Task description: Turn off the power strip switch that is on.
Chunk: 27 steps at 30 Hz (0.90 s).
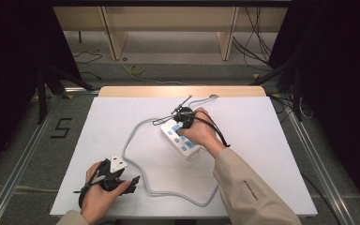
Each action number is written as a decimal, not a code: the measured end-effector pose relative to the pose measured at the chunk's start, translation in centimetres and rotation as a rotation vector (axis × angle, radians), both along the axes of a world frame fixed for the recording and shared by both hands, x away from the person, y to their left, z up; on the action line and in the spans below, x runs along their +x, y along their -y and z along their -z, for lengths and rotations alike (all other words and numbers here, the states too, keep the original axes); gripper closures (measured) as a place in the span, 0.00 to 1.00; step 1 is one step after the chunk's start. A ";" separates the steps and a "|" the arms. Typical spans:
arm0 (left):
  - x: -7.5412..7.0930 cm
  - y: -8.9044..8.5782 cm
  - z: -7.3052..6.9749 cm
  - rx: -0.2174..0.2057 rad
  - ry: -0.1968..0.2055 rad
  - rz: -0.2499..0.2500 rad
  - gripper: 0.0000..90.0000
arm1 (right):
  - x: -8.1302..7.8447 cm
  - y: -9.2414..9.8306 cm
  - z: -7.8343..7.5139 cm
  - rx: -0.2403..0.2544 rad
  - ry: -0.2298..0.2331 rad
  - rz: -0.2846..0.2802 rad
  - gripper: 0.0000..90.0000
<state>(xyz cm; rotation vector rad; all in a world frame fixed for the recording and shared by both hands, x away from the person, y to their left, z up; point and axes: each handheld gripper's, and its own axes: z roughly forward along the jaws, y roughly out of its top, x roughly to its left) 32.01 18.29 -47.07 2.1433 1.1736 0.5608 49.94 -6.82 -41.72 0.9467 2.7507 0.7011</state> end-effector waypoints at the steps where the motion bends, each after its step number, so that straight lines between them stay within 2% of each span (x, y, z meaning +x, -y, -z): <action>1: 0.0 0.0 0.0 -0.001 -0.002 0.001 0.19 | 0.0 0.0 0.0 0.000 -0.002 0.000 1.00; 27: 0.0 0.0 0.0 0.000 -0.001 0.005 0.19 | 0.8 -0.9 0.2 0.003 -0.005 0.005 1.00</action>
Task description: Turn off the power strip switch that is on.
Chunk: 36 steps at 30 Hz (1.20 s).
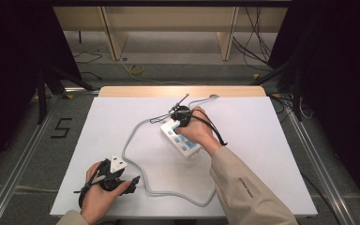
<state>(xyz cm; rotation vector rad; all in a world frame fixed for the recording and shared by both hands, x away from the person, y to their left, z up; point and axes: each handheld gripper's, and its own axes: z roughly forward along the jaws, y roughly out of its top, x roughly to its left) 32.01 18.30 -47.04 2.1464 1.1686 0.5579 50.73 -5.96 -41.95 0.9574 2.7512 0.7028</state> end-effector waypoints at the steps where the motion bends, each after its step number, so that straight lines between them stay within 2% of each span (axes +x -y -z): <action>1: 0.0 0.0 0.0 0.000 -0.001 0.001 0.19 | 0.0 -0.1 0.0 0.003 0.003 0.002 1.00; 36: 0.0 0.0 0.0 0.000 0.001 0.004 0.19 | 1.4 -1.3 1.4 0.019 -0.005 0.019 1.00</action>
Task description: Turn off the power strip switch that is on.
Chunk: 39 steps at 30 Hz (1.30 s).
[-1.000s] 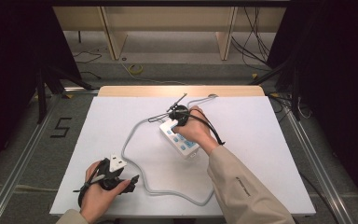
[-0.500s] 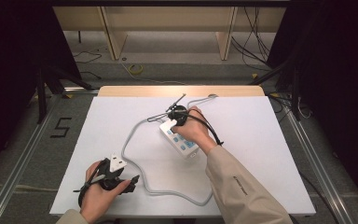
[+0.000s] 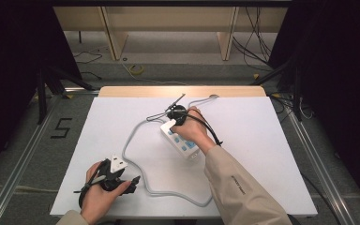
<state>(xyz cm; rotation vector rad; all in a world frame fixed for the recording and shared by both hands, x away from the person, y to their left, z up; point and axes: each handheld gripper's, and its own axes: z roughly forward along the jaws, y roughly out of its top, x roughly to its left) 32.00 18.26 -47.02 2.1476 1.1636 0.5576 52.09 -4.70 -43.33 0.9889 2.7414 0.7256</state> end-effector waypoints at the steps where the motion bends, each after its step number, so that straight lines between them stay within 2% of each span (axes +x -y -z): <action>1: 0.0 0.0 0.0 0.001 0.000 0.001 0.19 | 0.0 0.0 0.1 0.001 -0.001 0.001 1.00; 35: 0.0 0.0 0.0 0.002 -0.004 0.005 0.19 | 0.5 -1.0 0.9 0.015 -0.006 0.007 1.00; 39: 0.0 0.1 0.0 0.002 -0.006 0.004 0.19 | 0.4 -1.1 0.8 -0.004 -0.014 0.009 1.00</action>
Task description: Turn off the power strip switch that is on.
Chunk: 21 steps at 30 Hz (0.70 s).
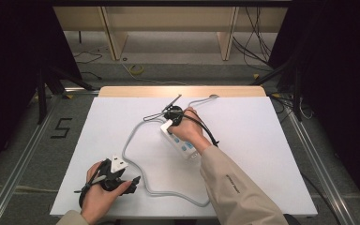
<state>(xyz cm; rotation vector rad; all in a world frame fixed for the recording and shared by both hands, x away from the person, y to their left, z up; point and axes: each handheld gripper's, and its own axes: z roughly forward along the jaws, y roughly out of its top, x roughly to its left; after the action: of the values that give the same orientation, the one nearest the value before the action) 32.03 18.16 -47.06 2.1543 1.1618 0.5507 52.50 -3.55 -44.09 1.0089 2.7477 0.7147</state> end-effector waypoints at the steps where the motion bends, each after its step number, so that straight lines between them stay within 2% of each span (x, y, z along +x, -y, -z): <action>1: 0.0 0.0 0.0 0.000 0.002 0.001 0.19 | 0.0 0.0 0.0 -0.004 0.002 -0.002 1.00; 7: 0.0 0.0 0.0 0.001 0.003 0.001 0.19 | -0.2 -0.1 0.0 -0.011 0.009 0.005 1.00; 21: 0.0 0.1 0.0 0.001 0.001 0.002 0.19 | -0.1 -0.2 0.0 -0.015 -0.007 0.019 1.00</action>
<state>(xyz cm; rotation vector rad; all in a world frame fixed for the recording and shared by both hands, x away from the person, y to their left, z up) 32.00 18.09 -47.08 2.1556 1.1593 0.5523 52.42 -3.38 -44.10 1.0353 2.7408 0.6887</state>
